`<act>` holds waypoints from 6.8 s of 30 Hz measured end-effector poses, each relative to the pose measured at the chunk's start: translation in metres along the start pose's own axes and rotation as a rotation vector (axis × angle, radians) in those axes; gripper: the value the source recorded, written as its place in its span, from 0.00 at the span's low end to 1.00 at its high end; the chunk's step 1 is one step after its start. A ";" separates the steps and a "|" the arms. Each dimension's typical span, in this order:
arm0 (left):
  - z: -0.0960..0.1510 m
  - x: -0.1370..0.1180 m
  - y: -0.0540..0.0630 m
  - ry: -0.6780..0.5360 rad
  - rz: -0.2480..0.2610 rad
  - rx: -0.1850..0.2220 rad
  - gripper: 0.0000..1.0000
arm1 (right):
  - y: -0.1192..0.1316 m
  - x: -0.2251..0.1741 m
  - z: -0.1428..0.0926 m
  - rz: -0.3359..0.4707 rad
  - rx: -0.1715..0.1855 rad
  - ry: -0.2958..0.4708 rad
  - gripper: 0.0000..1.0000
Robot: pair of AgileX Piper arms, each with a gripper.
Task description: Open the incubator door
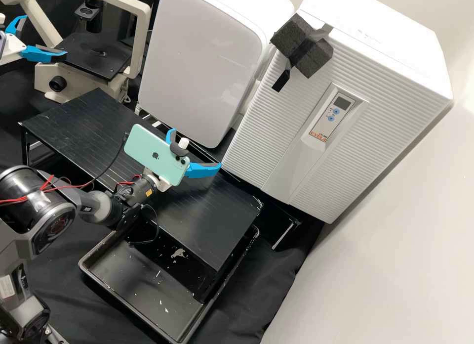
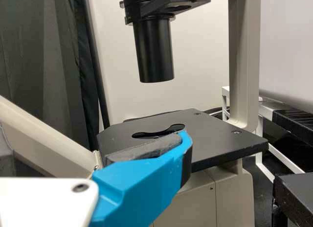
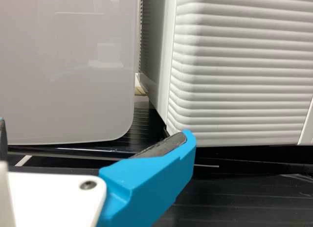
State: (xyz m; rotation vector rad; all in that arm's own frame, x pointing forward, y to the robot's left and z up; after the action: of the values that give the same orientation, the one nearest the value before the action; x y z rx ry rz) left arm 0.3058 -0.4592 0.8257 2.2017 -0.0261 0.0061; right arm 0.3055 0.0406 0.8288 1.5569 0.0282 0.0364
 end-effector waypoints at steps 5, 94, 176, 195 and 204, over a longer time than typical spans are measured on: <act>0.000 0.000 0.000 0.000 0.000 0.000 1.00 | 0.000 0.000 0.000 0.000 0.000 0.000 1.00; 0.000 0.000 0.000 0.000 0.000 0.000 1.00 | 0.118 0.041 -0.102 0.573 -0.014 -0.291 0.00; 0.000 0.000 0.000 0.000 0.000 0.000 1.00 | 0.121 0.002 -0.100 0.500 -0.038 -0.257 0.00; 0.000 0.000 0.000 0.000 0.000 0.000 1.00 | 0.156 -0.114 -0.086 0.883 0.129 -0.312 1.00; 0.000 0.000 0.000 0.000 0.000 0.000 1.00 | 0.165 -0.132 -0.102 1.013 0.042 -0.197 1.00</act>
State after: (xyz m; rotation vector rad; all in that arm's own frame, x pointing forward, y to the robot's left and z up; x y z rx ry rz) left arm 0.3058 -0.4592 0.8257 2.2017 -0.0261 0.0061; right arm 0.1686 0.1391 0.9921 1.4675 -0.9185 0.6787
